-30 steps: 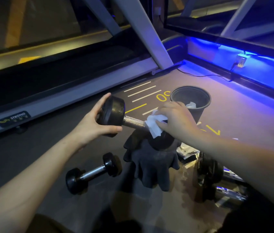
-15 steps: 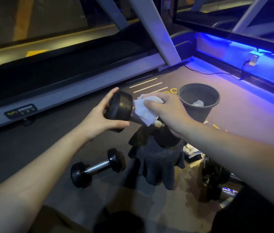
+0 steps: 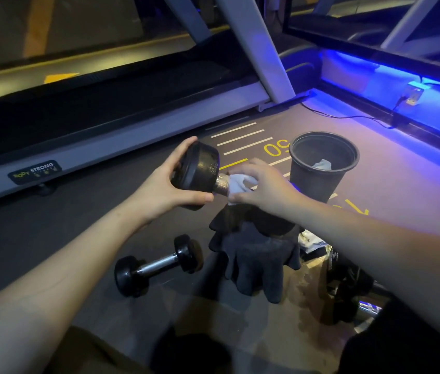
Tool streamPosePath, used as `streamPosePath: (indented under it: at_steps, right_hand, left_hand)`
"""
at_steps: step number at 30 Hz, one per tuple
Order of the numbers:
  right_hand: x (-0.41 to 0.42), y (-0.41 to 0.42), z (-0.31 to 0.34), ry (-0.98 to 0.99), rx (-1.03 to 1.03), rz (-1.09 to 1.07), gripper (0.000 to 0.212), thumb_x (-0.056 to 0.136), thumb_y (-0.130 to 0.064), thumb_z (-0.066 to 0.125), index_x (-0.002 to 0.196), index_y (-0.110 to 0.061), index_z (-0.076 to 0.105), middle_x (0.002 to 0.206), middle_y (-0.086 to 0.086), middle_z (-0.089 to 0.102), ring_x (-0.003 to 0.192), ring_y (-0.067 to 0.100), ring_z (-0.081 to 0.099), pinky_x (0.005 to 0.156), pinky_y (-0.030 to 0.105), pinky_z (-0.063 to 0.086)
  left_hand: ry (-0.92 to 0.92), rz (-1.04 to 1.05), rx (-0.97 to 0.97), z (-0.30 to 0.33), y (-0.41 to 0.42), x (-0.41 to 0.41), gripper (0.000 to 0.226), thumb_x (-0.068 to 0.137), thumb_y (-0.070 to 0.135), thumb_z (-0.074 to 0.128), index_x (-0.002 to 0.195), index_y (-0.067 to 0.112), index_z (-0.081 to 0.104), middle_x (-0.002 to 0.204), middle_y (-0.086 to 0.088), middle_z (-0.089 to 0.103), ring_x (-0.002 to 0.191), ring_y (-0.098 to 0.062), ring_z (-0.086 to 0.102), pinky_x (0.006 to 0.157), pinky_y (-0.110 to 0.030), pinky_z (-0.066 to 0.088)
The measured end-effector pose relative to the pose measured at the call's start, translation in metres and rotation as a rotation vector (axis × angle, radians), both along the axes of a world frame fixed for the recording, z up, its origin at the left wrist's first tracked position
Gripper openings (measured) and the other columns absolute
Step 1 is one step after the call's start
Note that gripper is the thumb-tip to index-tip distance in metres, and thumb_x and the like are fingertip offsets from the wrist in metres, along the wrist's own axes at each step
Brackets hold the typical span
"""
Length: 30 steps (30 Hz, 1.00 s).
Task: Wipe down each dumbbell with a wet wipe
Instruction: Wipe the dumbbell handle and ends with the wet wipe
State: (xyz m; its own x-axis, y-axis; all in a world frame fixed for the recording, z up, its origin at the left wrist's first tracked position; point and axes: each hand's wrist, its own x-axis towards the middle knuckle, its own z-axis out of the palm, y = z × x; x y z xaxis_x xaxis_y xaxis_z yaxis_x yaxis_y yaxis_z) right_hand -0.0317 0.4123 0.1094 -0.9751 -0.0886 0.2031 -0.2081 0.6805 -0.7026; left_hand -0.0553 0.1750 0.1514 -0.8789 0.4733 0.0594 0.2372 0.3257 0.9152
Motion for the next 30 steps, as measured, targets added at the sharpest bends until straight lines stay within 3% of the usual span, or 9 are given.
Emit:
streamPosePath:
  at_steps: [4, 8, 11, 18, 20, 24, 28, 30]
  right_hand:
    - [-0.003, 0.003, 0.007, 0.013, 0.212, 0.089, 0.055, 0.068, -0.043, 0.086, 0.116, -0.021, 0.069, 0.119, -0.001, 0.048, 0.112, 0.017, 0.048, 0.090, 0.029, 0.039]
    - [-0.002, 0.006, 0.023, -0.127, 0.147, 0.205, 0.041, 0.077, -0.044, 0.065, 0.112, -0.023, 0.070, 0.110, -0.004, 0.058, 0.103, 0.016, 0.058, 0.087, 0.031, 0.044]
    - [-0.001, 0.007, 0.026, -0.074, 0.046, 0.167, 0.043, 0.078, -0.031, 0.050, 0.112, -0.021, 0.074, 0.098, -0.015, 0.062, 0.100, 0.012, 0.060, 0.088, 0.028, 0.043]
    - [-0.006, 0.003, 0.018, -0.018, -0.073, 0.108, 0.029, 0.065, -0.040, 0.075, 0.091, -0.029, 0.076, 0.081, -0.015, 0.065, 0.082, 0.012, 0.064, 0.077, 0.036, 0.051]
    - [-0.007, 0.000, 0.016, -0.001, -0.100, 0.094, 0.025, 0.066, -0.032, 0.083, 0.088, -0.031, 0.072, 0.083, -0.010, 0.067, 0.082, 0.016, 0.065, 0.077, 0.038, 0.054]
    - [-0.008, -0.006, 0.012, 0.043, -0.045, 0.087, 0.039, 0.066, -0.024, 0.089, 0.094, -0.032, 0.062, 0.092, -0.006, 0.065, 0.085, 0.014, 0.063, 0.077, 0.030, 0.052]
    - [-0.010, -0.011, 0.006, -0.039, 0.029, 0.079, 0.051, 0.068, -0.034, 0.088, 0.112, -0.024, 0.065, 0.099, -0.008, 0.069, 0.092, 0.011, 0.062, 0.082, 0.026, 0.048]
    - [-0.011, -0.013, 0.006, -0.059, 0.114, 0.105, 0.048, 0.069, -0.044, 0.083, 0.108, -0.021, 0.067, 0.094, -0.004, 0.070, 0.090, 0.013, 0.061, 0.079, 0.029, 0.047]
  left_hand:
    - [-0.003, -0.009, -0.013, 0.001, -0.001, 0.000, 0.108, 0.051, 0.034, 0.092, 0.140, 0.062, 0.037, 0.127, 0.014, 0.061, 0.117, -0.012, 0.062, 0.097, -0.032, 0.054]
    - [0.007, -0.016, -0.030, 0.002, -0.002, 0.001, 0.108, 0.057, 0.026, 0.092, 0.142, 0.061, 0.036, 0.130, 0.014, 0.059, 0.117, -0.009, 0.061, 0.098, -0.029, 0.053]
    - [0.004, -0.022, -0.034, 0.002, -0.002, 0.002, 0.107, 0.061, 0.022, 0.093, 0.143, 0.060, 0.036, 0.133, 0.015, 0.057, 0.121, -0.011, 0.059, 0.095, -0.028, 0.054]
    - [0.016, -0.029, -0.043, 0.004, 0.000, 0.004, 0.108, 0.052, 0.038, 0.091, 0.141, 0.062, 0.036, 0.138, 0.015, 0.055, 0.125, -0.008, 0.057, 0.107, -0.041, 0.049]
    - [0.017, -0.027, -0.047, 0.004, 0.000, 0.004, 0.107, 0.052, 0.038, 0.091, 0.140, 0.062, 0.036, 0.138, 0.015, 0.055, 0.125, -0.009, 0.057, 0.107, -0.043, 0.049]
    - [0.010, -0.025, -0.054, 0.004, -0.001, 0.004, 0.108, 0.051, 0.038, 0.091, 0.140, 0.063, 0.036, 0.136, 0.014, 0.055, 0.123, -0.012, 0.058, 0.102, -0.038, 0.053]
    - [0.021, 0.000, -0.077, 0.002, -0.003, 0.003, 0.109, 0.054, 0.033, 0.092, 0.141, 0.063, 0.034, 0.132, 0.011, 0.058, 0.120, -0.010, 0.060, 0.103, -0.035, 0.051]
    - [0.022, 0.004, -0.083, 0.001, -0.004, 0.003, 0.110, 0.059, 0.024, 0.095, 0.143, 0.061, 0.033, 0.129, 0.012, 0.059, 0.117, -0.008, 0.061, 0.101, -0.033, 0.052]
